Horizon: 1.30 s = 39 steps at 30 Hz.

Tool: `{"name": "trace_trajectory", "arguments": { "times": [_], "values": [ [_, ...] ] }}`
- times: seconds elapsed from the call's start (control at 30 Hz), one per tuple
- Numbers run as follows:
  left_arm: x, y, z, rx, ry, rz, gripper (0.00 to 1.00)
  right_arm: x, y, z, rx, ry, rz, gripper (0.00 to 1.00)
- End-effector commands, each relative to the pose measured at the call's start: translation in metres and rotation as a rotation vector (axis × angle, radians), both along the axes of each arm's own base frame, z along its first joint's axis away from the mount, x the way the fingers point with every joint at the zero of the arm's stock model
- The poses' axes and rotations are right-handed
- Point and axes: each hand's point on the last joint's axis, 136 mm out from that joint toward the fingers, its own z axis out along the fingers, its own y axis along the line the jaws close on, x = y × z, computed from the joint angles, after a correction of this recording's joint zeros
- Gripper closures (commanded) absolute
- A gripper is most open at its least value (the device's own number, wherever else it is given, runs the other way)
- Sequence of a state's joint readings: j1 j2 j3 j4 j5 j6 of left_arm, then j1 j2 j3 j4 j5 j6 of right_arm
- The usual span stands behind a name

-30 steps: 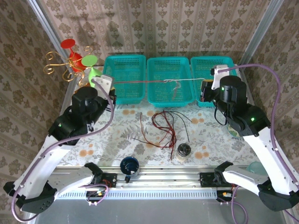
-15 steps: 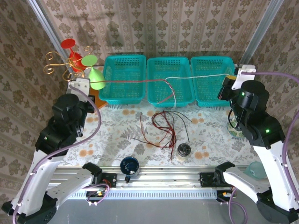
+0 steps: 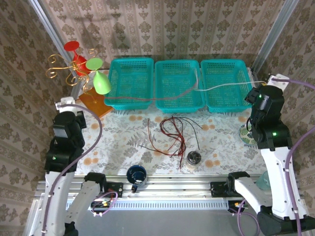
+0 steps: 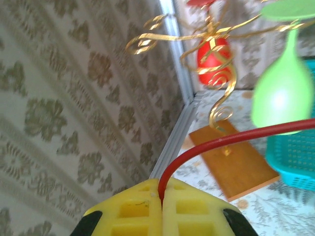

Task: Untangle the cables

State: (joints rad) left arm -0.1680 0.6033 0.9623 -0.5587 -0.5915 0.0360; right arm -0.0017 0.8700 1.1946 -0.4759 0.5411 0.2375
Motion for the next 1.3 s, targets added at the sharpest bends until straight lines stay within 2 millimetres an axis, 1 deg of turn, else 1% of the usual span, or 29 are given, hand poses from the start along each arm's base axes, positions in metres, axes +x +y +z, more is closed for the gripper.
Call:
{"name": "trace_trajectory", "arguments": {
  "times": [0.0, 0.1, 0.17, 0.23, 0.3, 0.37, 0.47, 0.53, 0.6, 0.67, 0.77, 0.9, 1.03, 1.13, 1.27],
  "values": [
    [-0.008, 0.01, 0.007, -0.103, -0.134, 0.046, 1.0, -0.011, -0.023, 0.002, 0.051, -0.078, -0.11, 1.0],
    [-0.01, 0.014, -0.002, -0.158, -0.153, 0.061, 1.0, -0.012, -0.029, -0.006, 0.067, -0.067, -0.122, 1.0],
    [-0.008, 0.011, -0.004, -0.181, -0.15, 0.041, 1.0, -0.007, -0.024, -0.012, 0.084, -0.058, -0.08, 1.0],
    [-0.001, -0.004, -0.005, -0.226, -0.157, -0.041, 1.0, 0.001, -0.013, -0.014, 0.099, -0.053, -0.002, 1.0],
    [0.007, -0.025, -0.006, -0.275, -0.158, -0.161, 1.0, 0.007, -0.003, -0.015, 0.124, -0.054, 0.062, 1.0],
    [0.013, -0.044, -0.01, -0.342, -0.148, -0.256, 1.0, 0.01, 0.005, -0.011, 0.137, -0.06, 0.109, 1.0],
    [0.019, -0.063, -0.021, -0.417, -0.107, -0.343, 1.0, 0.008, 0.007, 0.0, 0.137, -0.082, 0.123, 1.0],
    [0.021, -0.074, -0.023, -0.45, -0.096, -0.386, 1.0, 0.006, 0.009, 0.012, 0.128, -0.101, 0.133, 1.0],
    [0.022, -0.082, -0.017, -0.46, -0.106, -0.423, 1.0, 0.004, 0.013, 0.023, 0.127, -0.122, 0.157, 1.0],
    [0.023, -0.092, -0.005, -0.455, -0.131, -0.466, 1.0, 0.004, 0.019, 0.031, 0.141, -0.141, 0.194, 1.0],
    [0.026, -0.109, 0.023, -0.43, -0.174, -0.538, 1.0, 0.004, 0.029, 0.04, 0.175, -0.168, 0.244, 1.0],
    [0.034, -0.136, 0.065, -0.34, -0.205, -0.627, 1.0, 0.005, 0.032, 0.04, 0.211, -0.176, 0.26, 1.0],
    [0.046, -0.173, 0.104, -0.19, -0.229, -0.704, 1.0, 0.008, 0.037, 0.038, 0.243, -0.177, 0.282, 1.0],
    [0.062, -0.185, 0.126, -0.084, -0.232, -0.684, 1.0, 0.009, 0.04, 0.039, 0.264, -0.182, 0.298, 1.0],
    [0.08, -0.184, 0.158, -0.043, -0.271, -0.615, 1.0, 0.008, 0.043, 0.044, 0.268, -0.185, 0.312, 1.0]
  ]
}}
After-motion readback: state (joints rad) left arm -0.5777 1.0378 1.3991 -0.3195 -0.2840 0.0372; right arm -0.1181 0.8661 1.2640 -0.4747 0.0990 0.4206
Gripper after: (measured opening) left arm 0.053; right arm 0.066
